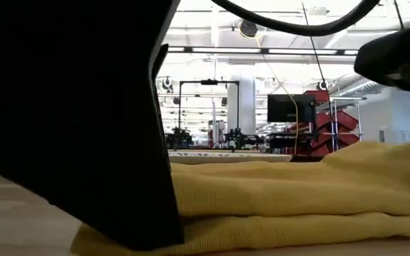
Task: Set table place
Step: Put the yellow table napkin to the left of the white patterned plate
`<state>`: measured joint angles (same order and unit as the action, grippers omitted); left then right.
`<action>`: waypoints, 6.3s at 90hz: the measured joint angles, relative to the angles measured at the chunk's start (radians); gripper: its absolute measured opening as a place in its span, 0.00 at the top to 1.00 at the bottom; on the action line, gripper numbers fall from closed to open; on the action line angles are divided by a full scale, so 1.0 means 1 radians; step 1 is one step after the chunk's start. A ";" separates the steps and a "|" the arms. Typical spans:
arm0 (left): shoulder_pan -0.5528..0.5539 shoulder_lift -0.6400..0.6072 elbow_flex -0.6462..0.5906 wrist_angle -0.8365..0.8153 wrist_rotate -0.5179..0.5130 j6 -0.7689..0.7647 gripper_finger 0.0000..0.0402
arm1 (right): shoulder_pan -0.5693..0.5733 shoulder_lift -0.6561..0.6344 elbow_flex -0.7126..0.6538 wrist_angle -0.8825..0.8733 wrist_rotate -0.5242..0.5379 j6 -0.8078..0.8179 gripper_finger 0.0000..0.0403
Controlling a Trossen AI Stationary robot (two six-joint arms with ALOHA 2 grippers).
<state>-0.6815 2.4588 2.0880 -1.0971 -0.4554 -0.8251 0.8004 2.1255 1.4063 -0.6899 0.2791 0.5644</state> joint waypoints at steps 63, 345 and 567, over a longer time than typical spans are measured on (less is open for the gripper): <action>0.004 0.001 -0.002 -0.011 -0.017 -0.030 0.44 | -0.065 -0.020 -0.008 0.031 0.037 -0.079 0.57; 0.015 -0.517 -0.305 -0.472 -0.128 -0.590 1.00 | -0.648 -0.035 0.604 -0.348 -0.031 -0.994 1.00; 0.105 -0.771 -0.893 -0.335 -0.058 -1.002 1.00 | -0.926 0.317 0.758 0.297 -0.361 -1.441 1.00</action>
<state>-0.5762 1.6875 1.1946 -1.4319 -0.5131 -1.8275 -0.1257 2.4423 2.1643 -0.3926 -0.0815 -0.8768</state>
